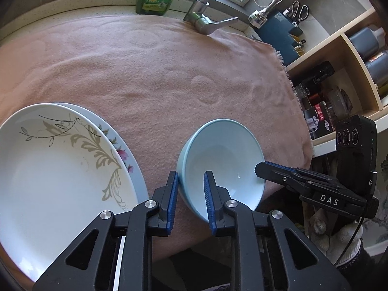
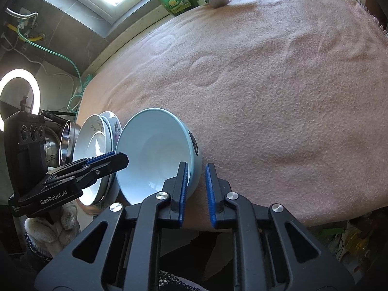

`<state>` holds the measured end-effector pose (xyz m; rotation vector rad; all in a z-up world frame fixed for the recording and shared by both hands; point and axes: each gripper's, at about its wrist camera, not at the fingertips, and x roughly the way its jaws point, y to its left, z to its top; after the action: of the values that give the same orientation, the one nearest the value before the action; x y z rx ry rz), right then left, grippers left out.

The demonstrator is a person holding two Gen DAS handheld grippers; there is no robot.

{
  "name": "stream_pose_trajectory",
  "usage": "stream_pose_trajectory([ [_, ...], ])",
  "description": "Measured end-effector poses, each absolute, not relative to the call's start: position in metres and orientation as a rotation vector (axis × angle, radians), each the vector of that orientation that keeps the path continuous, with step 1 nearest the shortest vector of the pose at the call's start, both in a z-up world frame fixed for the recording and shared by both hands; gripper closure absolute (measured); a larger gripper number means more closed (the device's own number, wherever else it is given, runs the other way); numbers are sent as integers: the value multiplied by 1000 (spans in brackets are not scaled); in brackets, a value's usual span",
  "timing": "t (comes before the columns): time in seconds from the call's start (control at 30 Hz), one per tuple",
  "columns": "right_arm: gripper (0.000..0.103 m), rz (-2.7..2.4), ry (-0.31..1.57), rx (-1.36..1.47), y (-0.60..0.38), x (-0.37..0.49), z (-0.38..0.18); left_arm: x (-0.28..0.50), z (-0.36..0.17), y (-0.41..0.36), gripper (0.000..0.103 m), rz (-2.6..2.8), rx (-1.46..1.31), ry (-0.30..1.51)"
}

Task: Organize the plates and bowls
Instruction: 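Lift the pale blue bowl and carry it toward the nested steel bowls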

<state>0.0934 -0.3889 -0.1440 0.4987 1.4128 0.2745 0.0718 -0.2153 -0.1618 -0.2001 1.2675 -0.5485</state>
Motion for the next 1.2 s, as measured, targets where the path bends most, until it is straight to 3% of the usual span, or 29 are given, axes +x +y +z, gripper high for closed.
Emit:
stream_pose_trajectory([
  [0.43,93,268,1403,488,-384,100,-135,72,-156,-213,86,-553,-219,1251],
  [1.2,93,411,1296,389,-309,137,-68,71,-93,-141,86,-487,-331,1068],
])
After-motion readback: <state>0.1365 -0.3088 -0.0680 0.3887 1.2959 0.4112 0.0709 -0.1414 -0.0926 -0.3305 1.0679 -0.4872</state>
